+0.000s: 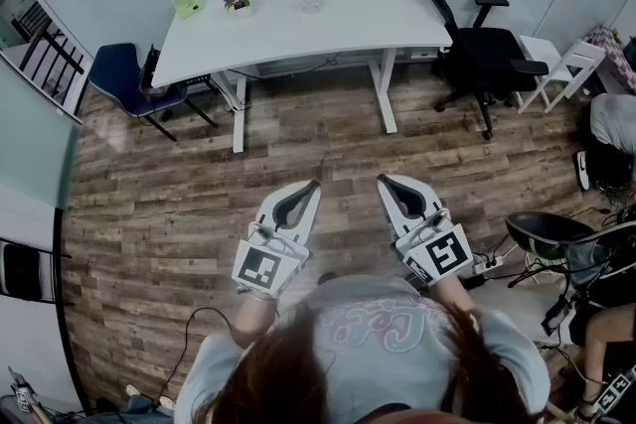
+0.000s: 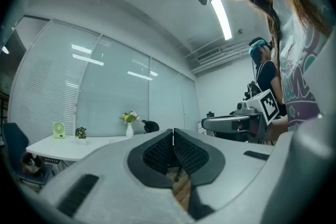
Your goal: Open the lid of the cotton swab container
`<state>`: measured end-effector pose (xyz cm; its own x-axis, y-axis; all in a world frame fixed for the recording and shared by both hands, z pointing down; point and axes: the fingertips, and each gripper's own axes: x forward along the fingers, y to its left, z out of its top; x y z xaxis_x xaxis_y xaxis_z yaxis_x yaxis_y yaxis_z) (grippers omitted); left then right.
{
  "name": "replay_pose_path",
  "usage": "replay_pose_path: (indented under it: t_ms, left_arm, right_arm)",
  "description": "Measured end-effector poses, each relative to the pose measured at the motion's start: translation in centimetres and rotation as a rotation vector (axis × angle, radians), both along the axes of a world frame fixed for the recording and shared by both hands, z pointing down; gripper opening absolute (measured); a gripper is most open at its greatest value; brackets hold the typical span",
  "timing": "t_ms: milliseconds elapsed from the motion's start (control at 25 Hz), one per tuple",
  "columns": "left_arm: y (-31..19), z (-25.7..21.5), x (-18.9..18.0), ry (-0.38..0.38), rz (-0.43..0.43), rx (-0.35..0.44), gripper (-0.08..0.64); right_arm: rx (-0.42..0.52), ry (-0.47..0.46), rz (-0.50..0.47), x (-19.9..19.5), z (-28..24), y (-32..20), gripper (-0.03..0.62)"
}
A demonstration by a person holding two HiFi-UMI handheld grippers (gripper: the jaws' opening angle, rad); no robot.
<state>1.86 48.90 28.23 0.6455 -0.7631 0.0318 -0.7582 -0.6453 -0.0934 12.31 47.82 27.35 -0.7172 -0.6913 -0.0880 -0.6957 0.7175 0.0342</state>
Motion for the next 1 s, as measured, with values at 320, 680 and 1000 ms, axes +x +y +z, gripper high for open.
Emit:
replay_pose_path:
  t_ms: [320,680,1000]
  left_arm:
    - [0.1,-0.7,0.8,0.016,0.002,0.027,0.011]
    - [1.0,-0.7,0.6,0.040,-0.004,0.027,0.011]
    - [1.6,0.5,0.3,0.087,-0.020,-0.043,0.017]
  right_arm:
    - [0.014,0.024,-0.012,0.5,0.0,0.1,0.005]
    - [0.008,0.019,-0.006,0.7,0.3,0.8,0.005]
    - [-0.007,-0.067,-0.032,0.6,0.1,1.9,0.049]
